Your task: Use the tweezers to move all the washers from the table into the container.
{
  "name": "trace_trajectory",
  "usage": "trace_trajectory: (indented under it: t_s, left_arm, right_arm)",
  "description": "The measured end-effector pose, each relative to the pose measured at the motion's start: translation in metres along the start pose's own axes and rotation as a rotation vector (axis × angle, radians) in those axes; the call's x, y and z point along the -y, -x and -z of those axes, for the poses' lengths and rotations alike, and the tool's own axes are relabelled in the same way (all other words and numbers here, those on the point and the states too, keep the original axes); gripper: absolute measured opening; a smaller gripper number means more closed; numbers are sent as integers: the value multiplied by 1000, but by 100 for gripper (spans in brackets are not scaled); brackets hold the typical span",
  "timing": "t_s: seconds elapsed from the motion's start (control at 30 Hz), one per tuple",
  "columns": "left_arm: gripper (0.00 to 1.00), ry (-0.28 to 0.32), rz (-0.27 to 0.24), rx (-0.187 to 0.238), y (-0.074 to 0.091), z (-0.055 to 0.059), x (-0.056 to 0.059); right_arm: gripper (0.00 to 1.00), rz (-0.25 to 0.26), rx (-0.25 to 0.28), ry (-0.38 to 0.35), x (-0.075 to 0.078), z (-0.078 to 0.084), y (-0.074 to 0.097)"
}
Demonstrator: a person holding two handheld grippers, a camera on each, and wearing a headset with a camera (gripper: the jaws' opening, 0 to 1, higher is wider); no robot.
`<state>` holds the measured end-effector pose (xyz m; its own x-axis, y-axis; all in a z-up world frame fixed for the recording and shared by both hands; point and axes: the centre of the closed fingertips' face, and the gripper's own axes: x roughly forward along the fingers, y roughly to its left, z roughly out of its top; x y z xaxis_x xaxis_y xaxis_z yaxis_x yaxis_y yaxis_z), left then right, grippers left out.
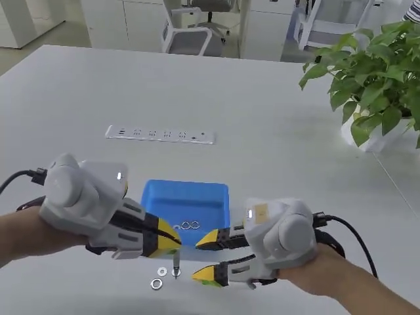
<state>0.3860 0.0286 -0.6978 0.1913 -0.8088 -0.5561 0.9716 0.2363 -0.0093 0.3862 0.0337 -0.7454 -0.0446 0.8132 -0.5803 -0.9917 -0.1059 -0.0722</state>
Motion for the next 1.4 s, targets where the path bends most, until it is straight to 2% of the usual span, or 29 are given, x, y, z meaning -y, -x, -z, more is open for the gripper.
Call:
trace_trajectory:
  t_s: [0.3, 0.7, 0.97, 1.4]
  left_arm:
    - [5, -10, 13, -15, 1, 5, -3]
    - [5, -12, 22, -17, 0, 3, 0]
    - [5, -13, 22, -21, 0, 1, 2]
    - [5, -18, 20, -34, 0, 1, 3]
  right_arm:
    - [21, -42, -35, 36, 2, 1, -17]
    - [13, -84, -71, 50, 1, 2, -32]
    - [11, -100, -94, 57, -1, 5, -35]
    - [8, -94, -108, 64, -1, 6, -36]
